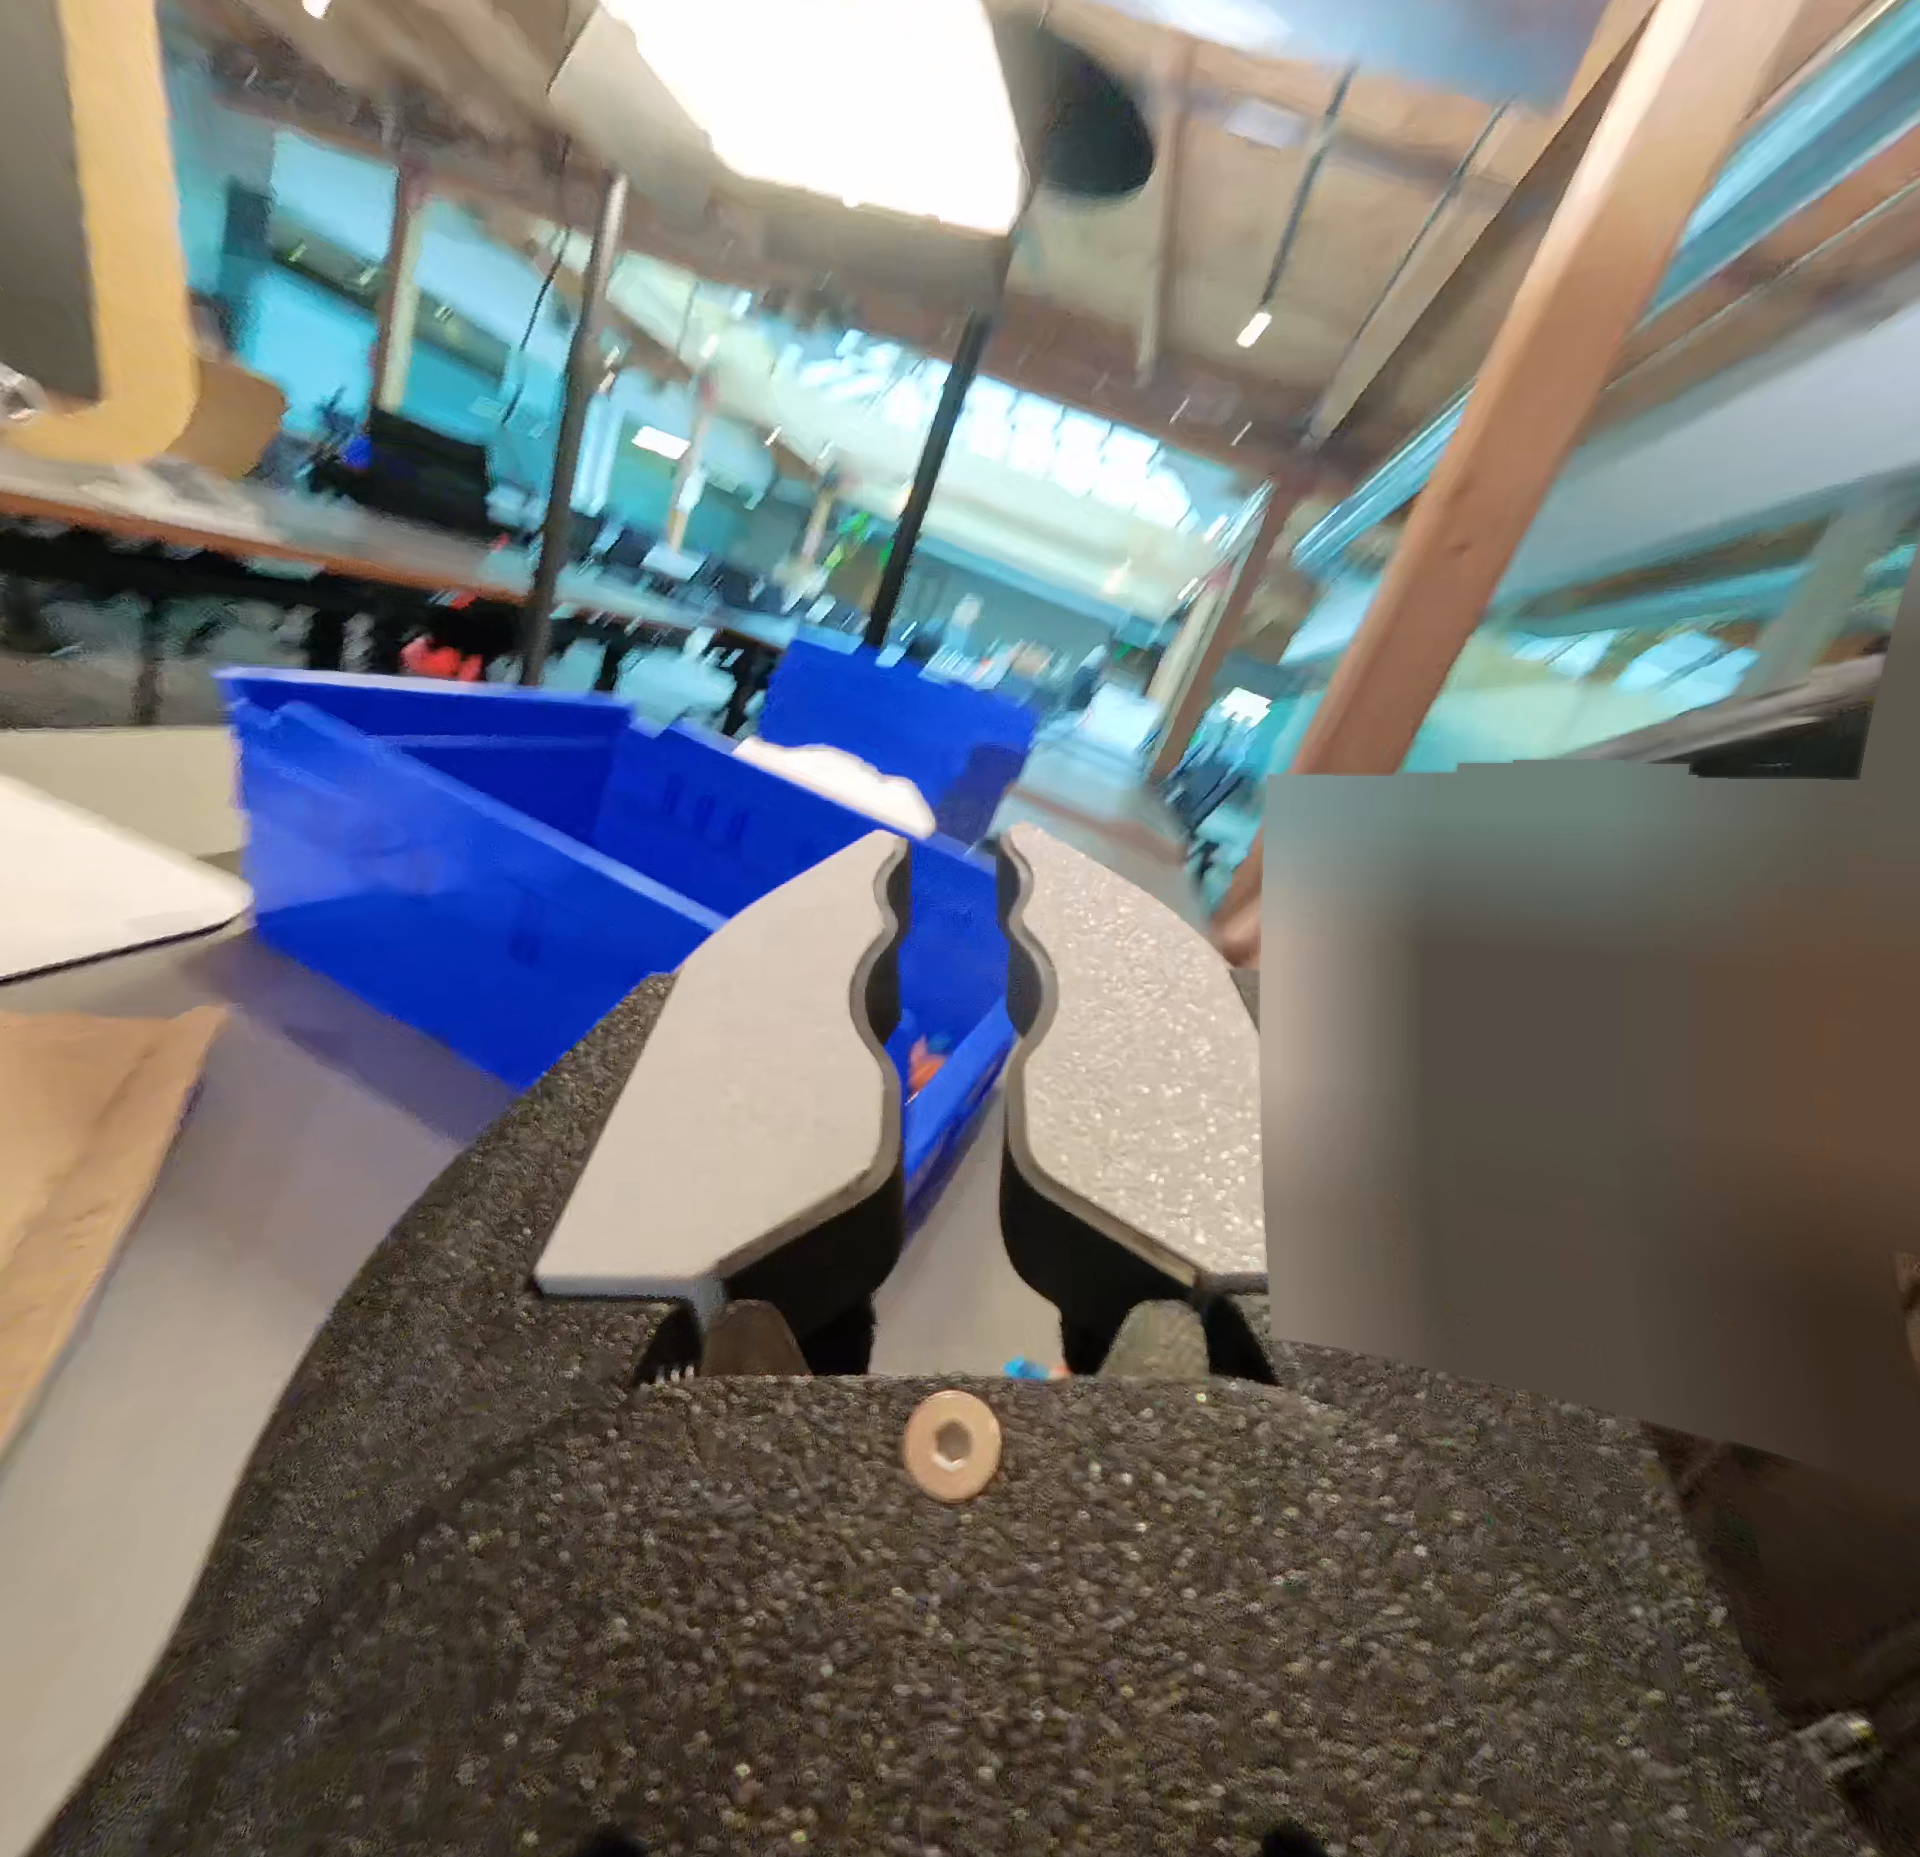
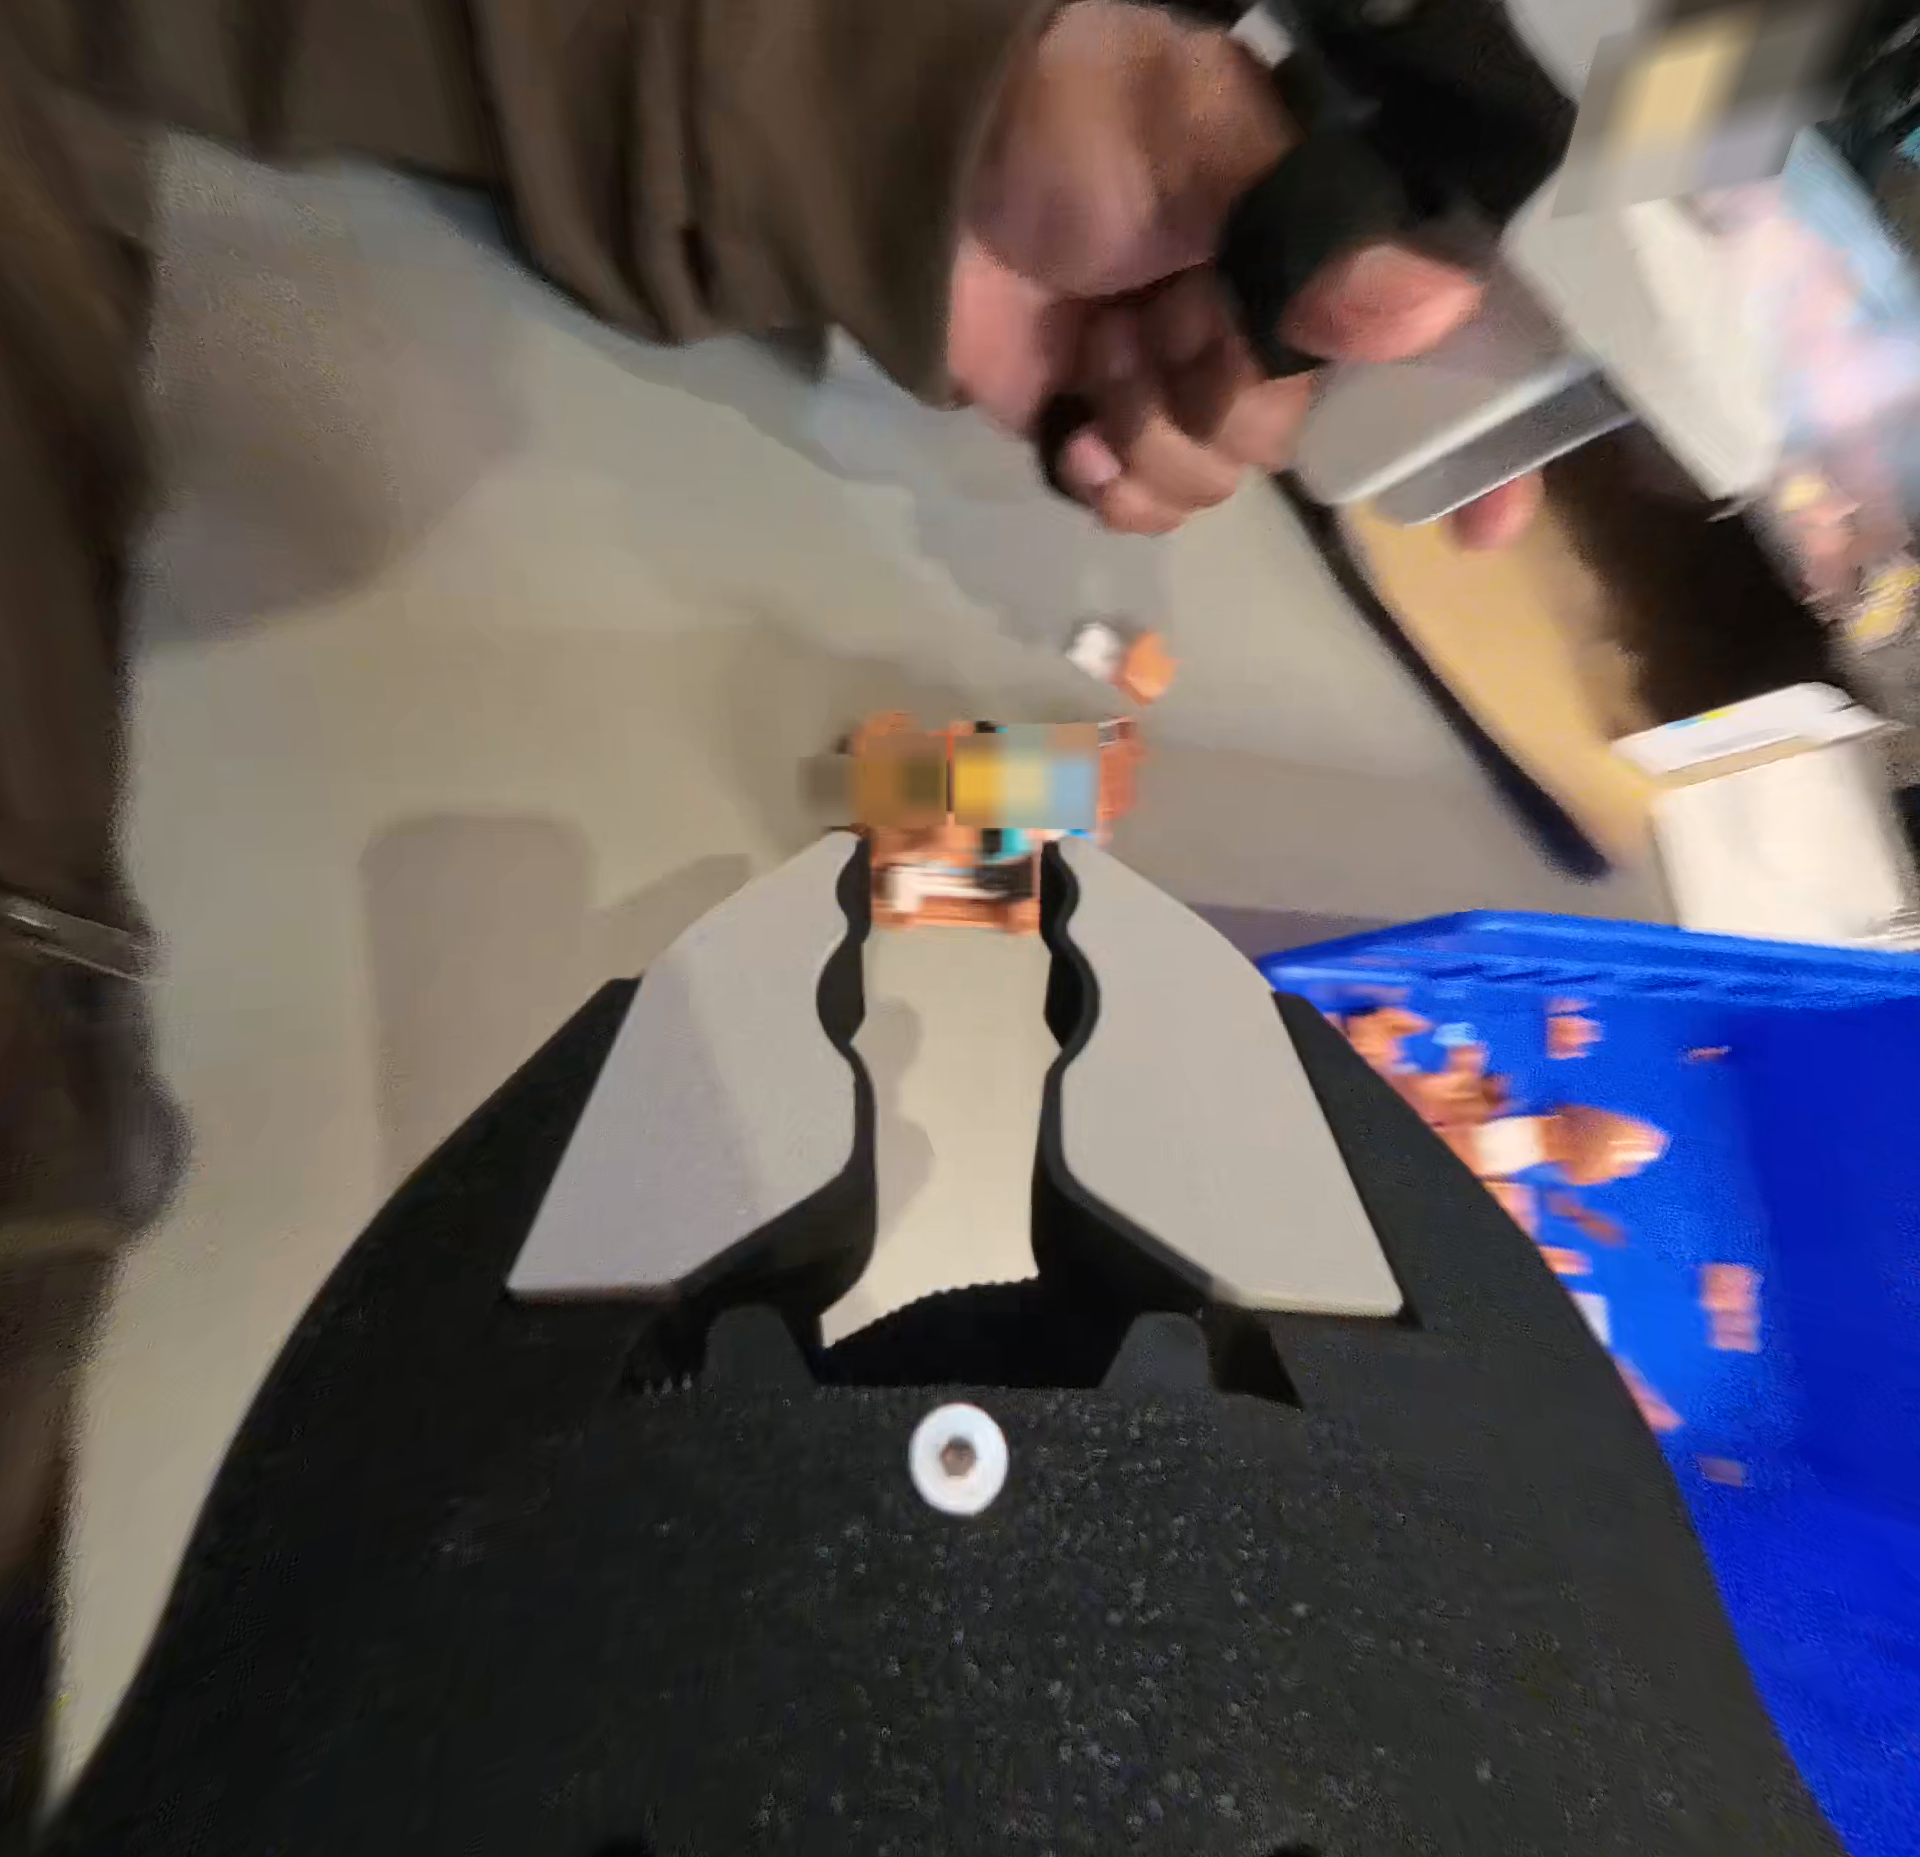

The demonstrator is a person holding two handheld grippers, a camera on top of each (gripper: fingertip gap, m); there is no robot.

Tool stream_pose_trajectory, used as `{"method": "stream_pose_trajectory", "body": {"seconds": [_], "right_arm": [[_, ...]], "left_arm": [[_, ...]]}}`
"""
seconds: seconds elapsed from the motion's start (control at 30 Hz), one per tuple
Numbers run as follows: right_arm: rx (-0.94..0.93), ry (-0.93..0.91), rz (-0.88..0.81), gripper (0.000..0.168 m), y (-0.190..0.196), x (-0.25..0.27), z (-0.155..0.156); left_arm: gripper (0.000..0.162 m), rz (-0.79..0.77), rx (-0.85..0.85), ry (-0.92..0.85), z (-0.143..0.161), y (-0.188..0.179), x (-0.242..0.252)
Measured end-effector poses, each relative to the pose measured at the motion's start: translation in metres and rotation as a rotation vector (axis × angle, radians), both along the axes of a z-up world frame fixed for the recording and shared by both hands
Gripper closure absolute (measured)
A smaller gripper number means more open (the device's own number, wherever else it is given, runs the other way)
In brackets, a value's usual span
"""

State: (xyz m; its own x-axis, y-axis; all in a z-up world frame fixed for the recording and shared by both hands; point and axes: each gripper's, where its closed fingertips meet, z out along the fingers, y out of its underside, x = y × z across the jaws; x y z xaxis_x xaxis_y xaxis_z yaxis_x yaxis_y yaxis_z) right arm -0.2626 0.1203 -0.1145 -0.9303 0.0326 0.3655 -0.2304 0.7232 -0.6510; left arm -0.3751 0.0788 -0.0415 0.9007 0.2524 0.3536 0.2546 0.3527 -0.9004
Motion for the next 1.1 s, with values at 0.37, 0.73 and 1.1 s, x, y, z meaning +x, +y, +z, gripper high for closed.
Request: {"method": "stream_pose_trajectory", "body": {"seconds": [0.37,0.73,1.1], "right_arm": [[-0.245,-0.147,-0.248,0.139,0.009,-0.017,-0.052],[-0.265,0.11,-0.253,0.144,-0.025,-0.071,-0.005],[-0.671,-0.027,-0.405,0.134,-0.066,-0.12,0.049]], "left_arm": [[0.123,-0.095,-1.268,-0.054,-0.161,-0.043,0.004],[0.14,0.002,-0.853,-0.219,-0.127,-0.026,-0.021],[0.14,0.106,0.256,-0.156,-0.004,-0.021,-0.019]]}}
